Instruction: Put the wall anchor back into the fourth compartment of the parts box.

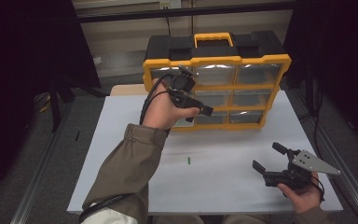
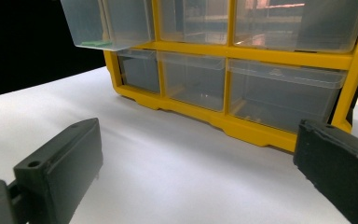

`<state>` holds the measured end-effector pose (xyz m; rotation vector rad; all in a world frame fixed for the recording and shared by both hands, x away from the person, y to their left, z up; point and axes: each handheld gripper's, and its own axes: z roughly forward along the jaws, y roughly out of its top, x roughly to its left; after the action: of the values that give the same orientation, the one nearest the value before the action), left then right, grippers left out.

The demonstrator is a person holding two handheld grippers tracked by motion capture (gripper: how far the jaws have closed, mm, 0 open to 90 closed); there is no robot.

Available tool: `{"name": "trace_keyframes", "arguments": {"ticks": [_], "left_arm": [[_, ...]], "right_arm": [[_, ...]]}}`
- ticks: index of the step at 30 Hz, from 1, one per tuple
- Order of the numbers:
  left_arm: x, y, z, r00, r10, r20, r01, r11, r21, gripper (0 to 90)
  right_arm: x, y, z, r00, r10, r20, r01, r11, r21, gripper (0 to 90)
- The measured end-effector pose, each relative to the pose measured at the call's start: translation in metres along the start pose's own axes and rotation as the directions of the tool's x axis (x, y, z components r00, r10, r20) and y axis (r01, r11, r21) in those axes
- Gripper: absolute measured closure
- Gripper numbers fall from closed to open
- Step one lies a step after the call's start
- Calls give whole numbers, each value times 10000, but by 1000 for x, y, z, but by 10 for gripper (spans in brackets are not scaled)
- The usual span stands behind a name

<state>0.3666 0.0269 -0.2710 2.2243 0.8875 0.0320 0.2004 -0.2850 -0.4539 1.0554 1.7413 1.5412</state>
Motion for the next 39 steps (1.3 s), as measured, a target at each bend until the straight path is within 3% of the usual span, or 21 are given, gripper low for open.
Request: {"name": "trace_keyframes", "arguments": {"ticks": [22,23,24,30,35,39], "left_arm": [[-15,-11,16,9952,640,746,-643,9979,9,187],[-17,-11,18,9962,462,741,-454,9989,-118,187],[-17,-12,18,9950,627,780,-627,9980,-22,187],[-19,-17,23,9929,704,959,-707,9975,-11,186],[-20,-25,29,9920,450,1183,-432,9989,-175,177],[-19,-31,31,9903,638,1234,-617,9979,-206,176]], "right_arm": [[0,0,0,9999,-85,-81,86,9999,86,11],[0,0,0,9999,-92,-76,92,9999,85,11],[0,0,0,9999,-91,-76,92,9999,89,11],[-1,0,0,9999,-93,-80,93,9999,85,11],[-1,0,0,9999,-82,-63,82,9999,87,11],[0,0,0,10000,-52,-74,53,9999,96,12]]}}
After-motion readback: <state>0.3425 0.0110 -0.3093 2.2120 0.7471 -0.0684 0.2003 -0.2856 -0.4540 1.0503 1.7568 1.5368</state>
